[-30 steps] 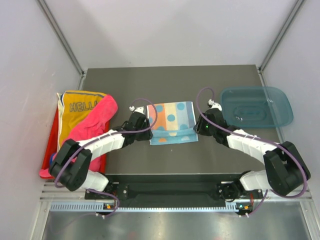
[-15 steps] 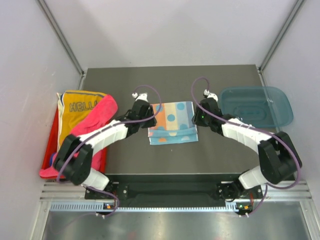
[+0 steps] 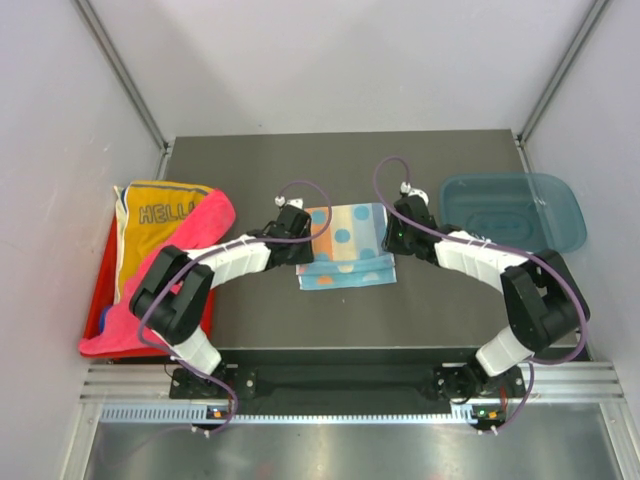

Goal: Fold and stack the towels
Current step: Fold the towel

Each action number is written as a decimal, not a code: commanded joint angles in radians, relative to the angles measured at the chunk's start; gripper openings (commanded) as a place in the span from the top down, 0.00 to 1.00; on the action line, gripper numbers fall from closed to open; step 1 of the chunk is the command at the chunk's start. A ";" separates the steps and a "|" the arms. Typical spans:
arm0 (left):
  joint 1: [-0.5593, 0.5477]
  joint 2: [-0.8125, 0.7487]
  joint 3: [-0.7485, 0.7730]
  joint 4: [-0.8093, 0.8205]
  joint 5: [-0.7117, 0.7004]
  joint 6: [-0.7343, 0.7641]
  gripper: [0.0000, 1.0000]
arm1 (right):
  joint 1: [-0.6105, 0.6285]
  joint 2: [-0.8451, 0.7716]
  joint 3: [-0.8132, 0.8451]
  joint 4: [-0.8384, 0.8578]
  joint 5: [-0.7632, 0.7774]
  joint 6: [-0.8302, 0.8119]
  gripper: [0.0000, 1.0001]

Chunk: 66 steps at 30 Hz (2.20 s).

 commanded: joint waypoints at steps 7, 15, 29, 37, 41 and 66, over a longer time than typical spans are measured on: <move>-0.009 -0.061 -0.103 0.082 0.058 -0.044 0.66 | 0.011 -0.026 -0.052 0.027 -0.031 0.005 0.71; -0.030 -0.121 -0.147 0.096 0.075 -0.050 0.66 | 0.014 -0.079 -0.112 0.053 -0.043 0.023 0.72; -0.073 -0.211 -0.222 0.097 0.091 -0.066 0.67 | 0.022 -0.240 -0.215 0.044 -0.047 0.043 0.72; -0.095 -0.288 -0.227 0.063 0.097 -0.067 0.66 | 0.022 -0.301 -0.180 -0.012 -0.031 0.022 0.71; -0.093 -0.311 -0.181 0.019 -0.007 -0.055 0.64 | 0.021 -0.251 -0.109 -0.025 -0.003 -0.018 0.68; 0.201 0.402 0.548 -0.135 -0.060 0.163 0.64 | -0.093 0.601 0.814 -0.245 0.035 -0.299 0.67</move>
